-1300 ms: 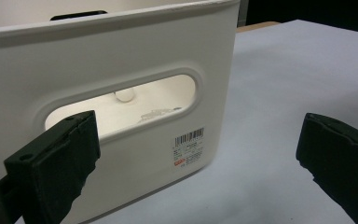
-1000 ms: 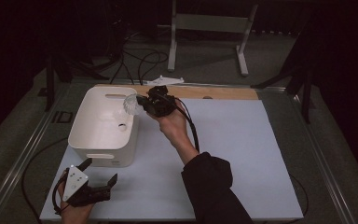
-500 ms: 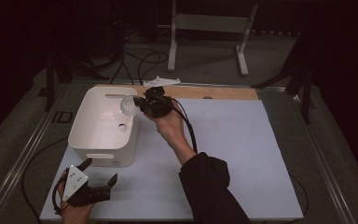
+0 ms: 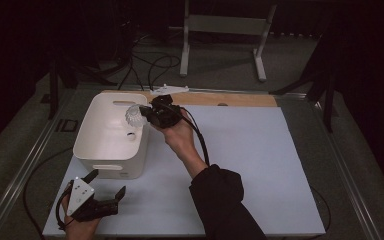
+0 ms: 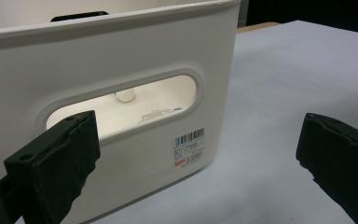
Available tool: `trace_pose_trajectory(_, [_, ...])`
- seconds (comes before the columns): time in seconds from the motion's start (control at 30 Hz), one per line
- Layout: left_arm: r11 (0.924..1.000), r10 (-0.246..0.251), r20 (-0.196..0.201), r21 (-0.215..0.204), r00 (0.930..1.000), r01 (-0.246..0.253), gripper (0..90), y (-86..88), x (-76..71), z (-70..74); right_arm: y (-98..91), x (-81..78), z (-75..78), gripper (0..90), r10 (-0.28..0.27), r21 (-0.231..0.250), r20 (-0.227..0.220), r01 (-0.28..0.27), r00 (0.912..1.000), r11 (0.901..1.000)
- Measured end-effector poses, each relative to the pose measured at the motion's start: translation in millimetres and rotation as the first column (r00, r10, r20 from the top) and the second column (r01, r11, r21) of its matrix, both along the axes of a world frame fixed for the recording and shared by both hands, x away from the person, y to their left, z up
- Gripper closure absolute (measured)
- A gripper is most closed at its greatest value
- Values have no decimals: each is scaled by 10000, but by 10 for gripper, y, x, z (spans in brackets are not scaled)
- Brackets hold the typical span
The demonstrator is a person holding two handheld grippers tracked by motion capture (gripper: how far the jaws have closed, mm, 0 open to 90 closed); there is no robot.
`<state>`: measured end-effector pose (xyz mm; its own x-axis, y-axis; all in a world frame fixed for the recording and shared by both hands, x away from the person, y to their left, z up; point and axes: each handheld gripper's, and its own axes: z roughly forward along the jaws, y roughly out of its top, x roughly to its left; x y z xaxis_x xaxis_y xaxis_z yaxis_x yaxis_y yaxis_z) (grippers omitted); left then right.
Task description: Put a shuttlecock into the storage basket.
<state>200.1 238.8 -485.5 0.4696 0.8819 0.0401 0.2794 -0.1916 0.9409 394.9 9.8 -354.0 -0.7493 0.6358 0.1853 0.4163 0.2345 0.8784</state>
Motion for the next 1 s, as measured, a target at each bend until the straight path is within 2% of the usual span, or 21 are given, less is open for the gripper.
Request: trace_pose_trajectory(1.0, [10000,0,-7,20,10000,0,3,2,-1,2,190,-89,-48,887,517,-182,25,-516,9987,9985])
